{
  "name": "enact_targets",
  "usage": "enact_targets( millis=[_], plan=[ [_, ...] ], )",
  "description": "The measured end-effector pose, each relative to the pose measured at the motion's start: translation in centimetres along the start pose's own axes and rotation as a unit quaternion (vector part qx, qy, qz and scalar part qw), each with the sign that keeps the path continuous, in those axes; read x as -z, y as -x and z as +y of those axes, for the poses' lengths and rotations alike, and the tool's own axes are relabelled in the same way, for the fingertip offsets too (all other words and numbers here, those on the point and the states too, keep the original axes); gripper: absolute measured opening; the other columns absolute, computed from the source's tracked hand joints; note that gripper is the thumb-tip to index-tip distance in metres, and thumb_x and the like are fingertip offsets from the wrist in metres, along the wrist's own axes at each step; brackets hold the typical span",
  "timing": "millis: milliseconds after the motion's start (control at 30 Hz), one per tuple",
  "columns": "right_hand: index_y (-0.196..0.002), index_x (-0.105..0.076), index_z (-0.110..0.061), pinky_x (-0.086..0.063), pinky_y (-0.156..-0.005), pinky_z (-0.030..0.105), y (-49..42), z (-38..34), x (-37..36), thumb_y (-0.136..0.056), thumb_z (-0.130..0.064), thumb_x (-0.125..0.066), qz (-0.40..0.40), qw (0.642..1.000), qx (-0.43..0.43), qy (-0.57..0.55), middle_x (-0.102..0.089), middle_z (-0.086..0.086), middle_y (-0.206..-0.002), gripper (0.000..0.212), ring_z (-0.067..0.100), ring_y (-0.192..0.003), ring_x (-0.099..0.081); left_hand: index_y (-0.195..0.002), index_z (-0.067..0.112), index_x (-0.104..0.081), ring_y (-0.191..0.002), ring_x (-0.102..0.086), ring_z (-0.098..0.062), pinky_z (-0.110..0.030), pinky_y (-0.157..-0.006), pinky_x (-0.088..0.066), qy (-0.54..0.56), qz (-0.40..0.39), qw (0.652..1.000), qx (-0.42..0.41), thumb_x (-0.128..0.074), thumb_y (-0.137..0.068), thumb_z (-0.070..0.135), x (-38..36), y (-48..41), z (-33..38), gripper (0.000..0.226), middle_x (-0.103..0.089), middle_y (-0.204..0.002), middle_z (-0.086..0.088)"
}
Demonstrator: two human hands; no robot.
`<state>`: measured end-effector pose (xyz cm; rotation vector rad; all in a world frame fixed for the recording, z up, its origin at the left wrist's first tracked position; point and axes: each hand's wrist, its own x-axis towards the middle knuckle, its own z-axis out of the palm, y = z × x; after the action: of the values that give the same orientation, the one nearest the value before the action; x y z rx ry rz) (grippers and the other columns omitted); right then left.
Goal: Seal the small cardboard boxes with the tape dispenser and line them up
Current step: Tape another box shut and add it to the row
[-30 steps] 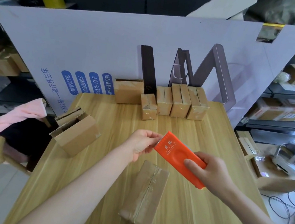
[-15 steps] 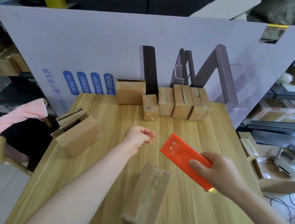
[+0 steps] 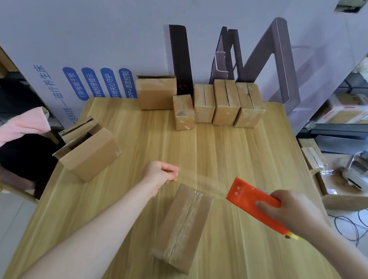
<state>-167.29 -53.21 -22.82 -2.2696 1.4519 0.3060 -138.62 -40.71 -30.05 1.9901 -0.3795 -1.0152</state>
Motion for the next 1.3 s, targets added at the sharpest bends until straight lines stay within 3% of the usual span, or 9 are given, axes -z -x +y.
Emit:
enact_targets(
  millis=[367,500,667,800,867,933,1067,1200,1300],
  plan=[
    [-0.089,-0.064,-0.022,-0.038,-0.048,0.021,-2.5,-0.2,-3.3,-0.082,-0.061,-0.055,-0.017,0.998,-0.005,0.063,-0.061,-0.008,-0.076,0.04,0.013,-0.069,-0.06,-0.078,0.023,-0.071,-0.074,-0.069,-0.009,-0.027,-0.081,-0.051,-0.039,0.011,0.999,0.018,-0.071,-0.081,-0.001,-1.7,-2.3,-3.6,0.023,-0.072,-0.089,0.003],
    [-0.086,-0.062,-0.02,-0.036,-0.045,0.02,-2.8,-0.9,-4.4,-0.083,-0.06,-0.054,-0.019,0.997,-0.004,0.072,-0.059,-0.008,-0.073,0.041,0.012,-0.064,-0.059,-0.091,0.017,-0.074,-0.077,-0.062,0.0,-0.022,-0.084,-0.046,-0.022,0.034,0.999,0.023,-0.071,-0.083,0.003,-2.6,-2.5,-4.7,0.017,-0.068,-0.092,0.01],
    [-0.076,-0.055,-0.018,-0.033,-0.045,0.021,-2.9,-2.5,-5.8,-0.084,-0.057,-0.052,-0.004,0.995,0.012,0.094,-0.055,-0.007,-0.066,0.04,0.014,-0.061,-0.056,-0.108,0.022,-0.073,-0.1,-0.063,-0.013,-0.022,-0.089,-0.045,-0.074,0.088,0.993,0.014,-0.061,-0.091,0.016,-4.5,-1.9,-5.7,0.022,-0.07,-0.113,0.007],
    [-0.074,-0.052,-0.019,-0.033,-0.044,0.021,-2.7,-3.3,-5.8,-0.085,-0.056,-0.05,0.013,0.994,0.014,0.106,-0.053,-0.008,-0.064,0.039,0.012,-0.057,-0.052,-0.143,0.016,-0.04,-0.127,-0.049,-0.028,-0.043,-0.104,-0.042,-0.121,0.138,0.98,0.072,-0.057,-0.093,0.036,-5.3,-1.6,-6.9,0.056,-0.048,-0.143,-0.004],
    [-0.075,-0.053,-0.018,-0.034,-0.046,0.021,-2.5,-3.5,-5.9,-0.086,-0.055,-0.05,0.017,0.994,0.011,0.109,-0.054,-0.008,-0.065,0.039,0.013,-0.059,-0.054,-0.142,0.016,-0.041,-0.125,-0.051,-0.025,-0.04,-0.102,-0.043,-0.073,0.175,0.981,0.053,-0.058,-0.093,0.034,-5.6,-0.6,-7.5,0.054,-0.05,-0.139,-0.003],
    [-0.075,-0.054,-0.018,-0.034,-0.046,0.021,-2.4,-3.8,-6.1,-0.087,-0.055,-0.049,0.025,0.993,0.013,0.114,-0.055,-0.007,-0.065,0.039,0.014,-0.06,-0.056,-0.128,0.017,-0.058,-0.114,-0.058,-0.017,-0.028,-0.094,-0.045,-0.029,0.192,0.981,-0.006,-0.056,-0.095,0.028,-6.1,0.6,-7.8,0.034,-0.061,-0.125,0.001],
    [-0.073,-0.049,-0.02,-0.03,-0.044,0.021,-2.2,-4.6,-5.8,-0.089,-0.052,-0.047,0.022,0.991,0.016,0.131,-0.051,-0.008,-0.064,0.036,0.015,-0.06,-0.053,-0.116,0.015,-0.068,-0.105,-0.06,-0.008,-0.02,-0.089,-0.044,-0.006,0.15,0.986,-0.069,-0.058,-0.094,0.031,-6.5,1.4,-7.9,0.029,-0.068,-0.114,0.007],
    [-0.062,-0.035,-0.023,-0.035,-0.051,0.024,-2.3,-5.8,-5.4,-0.09,-0.05,-0.048,0.013,0.989,0.025,0.146,-0.047,-0.008,-0.062,0.041,0.017,-0.064,-0.054,-0.126,0.013,-0.062,-0.117,-0.056,-0.01,-0.03,-0.103,-0.044,-0.014,0.09,0.993,-0.076,-0.057,-0.094,0.036,-6.4,0.8,-8.2,0.04,-0.063,-0.125,0.004],
    [-0.064,-0.039,-0.021,-0.038,-0.059,0.025,-2.8,-6.8,-4.9,-0.089,-0.048,-0.048,0.029,0.987,0.033,0.153,-0.044,-0.008,-0.062,0.038,0.02,-0.07,-0.055,-0.129,0.012,-0.059,-0.12,-0.054,-0.01,-0.031,-0.105,-0.042,0.001,0.081,0.994,-0.077,-0.055,-0.095,0.035,-6.4,0.8,-8.3,0.041,-0.061,-0.129,0.002]
  ],
)
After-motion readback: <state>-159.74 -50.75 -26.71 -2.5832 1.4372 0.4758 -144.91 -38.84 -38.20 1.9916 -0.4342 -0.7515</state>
